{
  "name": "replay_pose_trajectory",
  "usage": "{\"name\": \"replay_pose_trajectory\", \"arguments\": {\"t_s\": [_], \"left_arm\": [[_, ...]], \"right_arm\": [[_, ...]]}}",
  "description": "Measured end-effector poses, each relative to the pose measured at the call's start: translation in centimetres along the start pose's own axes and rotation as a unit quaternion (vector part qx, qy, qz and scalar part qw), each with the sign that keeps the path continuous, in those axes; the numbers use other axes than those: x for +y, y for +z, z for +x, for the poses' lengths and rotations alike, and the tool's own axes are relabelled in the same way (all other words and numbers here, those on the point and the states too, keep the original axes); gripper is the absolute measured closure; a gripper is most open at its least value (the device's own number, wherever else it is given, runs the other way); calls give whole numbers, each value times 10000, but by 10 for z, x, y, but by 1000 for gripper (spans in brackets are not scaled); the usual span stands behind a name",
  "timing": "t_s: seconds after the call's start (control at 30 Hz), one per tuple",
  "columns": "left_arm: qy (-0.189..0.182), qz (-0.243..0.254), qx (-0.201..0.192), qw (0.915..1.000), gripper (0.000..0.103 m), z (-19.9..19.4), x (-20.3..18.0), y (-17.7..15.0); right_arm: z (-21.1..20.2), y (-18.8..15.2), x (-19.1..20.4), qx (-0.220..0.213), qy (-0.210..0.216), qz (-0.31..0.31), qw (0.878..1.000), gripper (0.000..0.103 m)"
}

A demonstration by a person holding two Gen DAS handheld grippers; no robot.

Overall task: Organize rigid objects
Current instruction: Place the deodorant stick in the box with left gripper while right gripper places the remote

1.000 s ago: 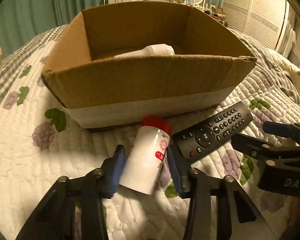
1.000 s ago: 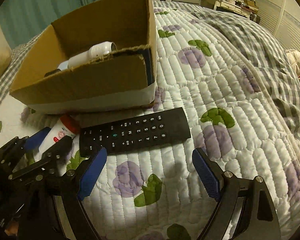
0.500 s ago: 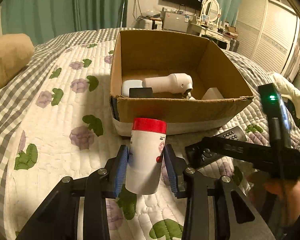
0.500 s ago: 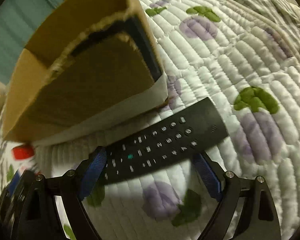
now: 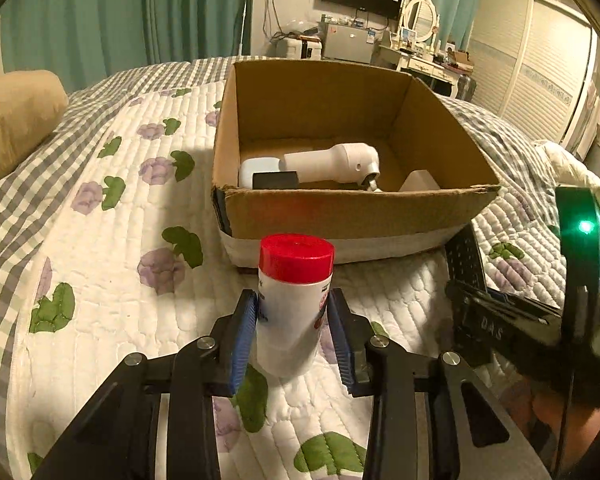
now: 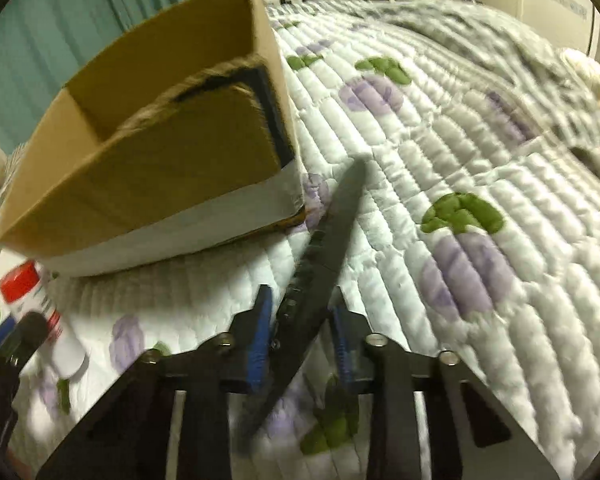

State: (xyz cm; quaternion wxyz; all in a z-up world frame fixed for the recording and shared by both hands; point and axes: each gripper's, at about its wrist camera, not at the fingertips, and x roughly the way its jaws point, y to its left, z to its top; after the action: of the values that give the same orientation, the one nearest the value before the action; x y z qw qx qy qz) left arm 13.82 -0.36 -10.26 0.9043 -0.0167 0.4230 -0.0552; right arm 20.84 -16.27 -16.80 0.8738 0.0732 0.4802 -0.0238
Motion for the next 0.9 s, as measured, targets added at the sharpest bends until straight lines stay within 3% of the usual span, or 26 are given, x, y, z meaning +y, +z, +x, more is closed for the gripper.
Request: {"name": "replay_pose_trajectory", "arguments": {"t_s": [0.2, 0.47, 0.6, 0.77, 0.9], "left_arm": [[-55, -34, -106, 9999, 67, -18, -5, -1], [-204, -13, -422, 9989, 67, -61, -10, 5], [-182, 28, -663, 9976, 67, -84, -12, 23], [-89, 210, -1026, 9945, 67, -107, -20, 54], [-96, 337, -1251, 9915, 67, -116, -25, 83]], "right_arm": [[-28, -6, 2, -164, 136, 5, 9998, 84], [-94, -21, 4, -727, 492, -344, 9955, 84], [-147, -7, 7, -1159, 656, -528, 9897, 85], [-192, 34, 24, -1725, 894, -752, 9781, 84], [-212, 57, 36, -1936, 1026, -909, 9715, 85]]}}
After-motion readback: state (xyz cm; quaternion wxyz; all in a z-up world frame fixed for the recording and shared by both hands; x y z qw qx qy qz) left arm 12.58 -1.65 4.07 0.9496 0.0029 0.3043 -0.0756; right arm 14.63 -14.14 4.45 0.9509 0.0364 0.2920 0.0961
